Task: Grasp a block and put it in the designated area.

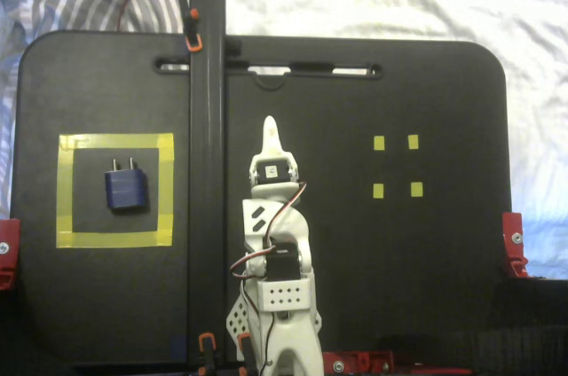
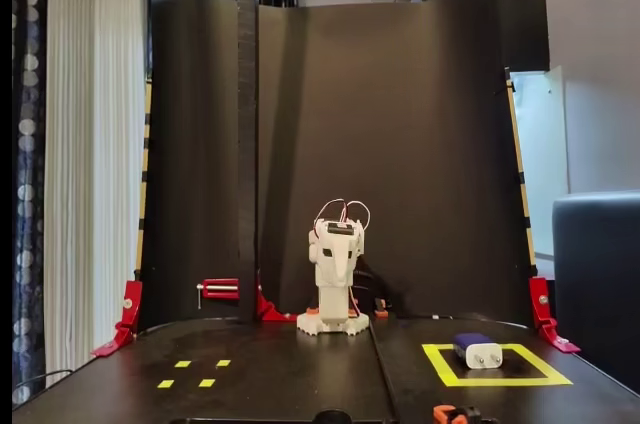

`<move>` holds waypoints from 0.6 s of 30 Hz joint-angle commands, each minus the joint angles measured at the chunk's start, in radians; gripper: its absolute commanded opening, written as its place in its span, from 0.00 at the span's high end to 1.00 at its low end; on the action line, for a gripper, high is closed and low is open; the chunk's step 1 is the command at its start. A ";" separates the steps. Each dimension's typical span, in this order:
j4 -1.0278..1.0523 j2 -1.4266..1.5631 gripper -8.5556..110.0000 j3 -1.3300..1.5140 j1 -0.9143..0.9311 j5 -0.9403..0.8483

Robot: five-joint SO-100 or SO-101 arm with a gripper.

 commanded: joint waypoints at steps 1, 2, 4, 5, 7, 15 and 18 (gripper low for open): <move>0.032 0.011 0.93 0.006 0.009 -0.009; 0.049 0.011 0.93 0.006 0.011 -0.012; 0.091 0.011 0.93 0.008 0.009 -0.015; 0.107 0.011 0.93 0.008 0.008 -0.017; 0.138 0.011 0.93 0.008 0.008 -0.017; 0.258 0.011 0.93 0.008 0.008 -0.011; 0.304 0.011 0.93 0.008 0.009 0.002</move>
